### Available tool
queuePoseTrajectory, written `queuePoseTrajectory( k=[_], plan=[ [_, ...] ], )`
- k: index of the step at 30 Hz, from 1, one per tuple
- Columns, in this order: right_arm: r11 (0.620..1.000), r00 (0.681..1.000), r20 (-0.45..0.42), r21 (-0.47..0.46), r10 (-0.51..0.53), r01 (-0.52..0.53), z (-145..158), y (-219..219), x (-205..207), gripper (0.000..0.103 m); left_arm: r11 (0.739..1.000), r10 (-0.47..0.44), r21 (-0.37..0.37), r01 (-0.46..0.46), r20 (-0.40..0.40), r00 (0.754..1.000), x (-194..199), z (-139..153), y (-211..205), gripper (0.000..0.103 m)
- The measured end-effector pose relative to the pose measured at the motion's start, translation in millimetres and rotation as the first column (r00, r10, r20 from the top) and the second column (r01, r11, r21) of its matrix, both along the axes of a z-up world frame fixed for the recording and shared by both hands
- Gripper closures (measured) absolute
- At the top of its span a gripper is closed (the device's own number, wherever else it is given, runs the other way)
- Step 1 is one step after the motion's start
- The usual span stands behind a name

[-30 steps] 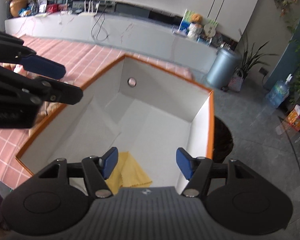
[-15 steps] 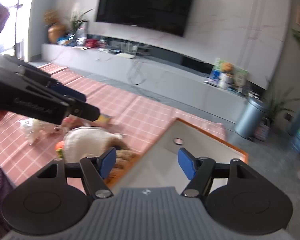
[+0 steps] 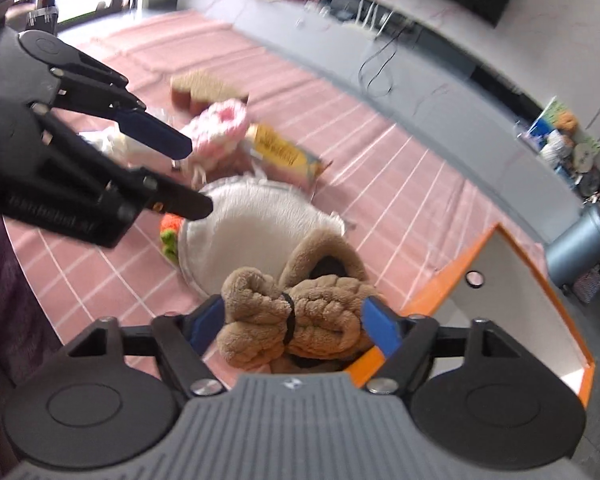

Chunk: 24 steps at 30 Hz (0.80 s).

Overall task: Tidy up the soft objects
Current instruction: 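Grasp the brown plush bear with the right gripper while the left gripper grasps the white slipper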

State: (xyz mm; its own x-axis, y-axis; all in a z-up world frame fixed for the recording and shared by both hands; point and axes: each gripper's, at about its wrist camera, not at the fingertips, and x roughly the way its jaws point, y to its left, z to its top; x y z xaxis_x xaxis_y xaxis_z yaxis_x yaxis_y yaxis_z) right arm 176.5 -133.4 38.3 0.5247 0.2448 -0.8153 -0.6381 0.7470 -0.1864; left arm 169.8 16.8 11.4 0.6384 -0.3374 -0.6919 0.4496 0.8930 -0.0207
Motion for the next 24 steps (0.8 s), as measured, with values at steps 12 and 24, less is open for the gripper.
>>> queuePoseTrajectory(
  k=[12,24],
  plan=[
    [0.966,0.984,-0.116,-0.207,0.134,-0.156,-47.8,34.9,35.4,0.021,0.996,-0.019,0.081,0.022,-0.03,0.999,28.8,-41.6,-9.2,0.033],
    [0.956,0.98,-0.115,-0.23,0.161,-0.184,-57.0,43.9,44.6,0.052,0.997,-0.004,0.076,0.006,-0.021,1.0,26.5,-51.0,-17.0,0.08]
  ],
)
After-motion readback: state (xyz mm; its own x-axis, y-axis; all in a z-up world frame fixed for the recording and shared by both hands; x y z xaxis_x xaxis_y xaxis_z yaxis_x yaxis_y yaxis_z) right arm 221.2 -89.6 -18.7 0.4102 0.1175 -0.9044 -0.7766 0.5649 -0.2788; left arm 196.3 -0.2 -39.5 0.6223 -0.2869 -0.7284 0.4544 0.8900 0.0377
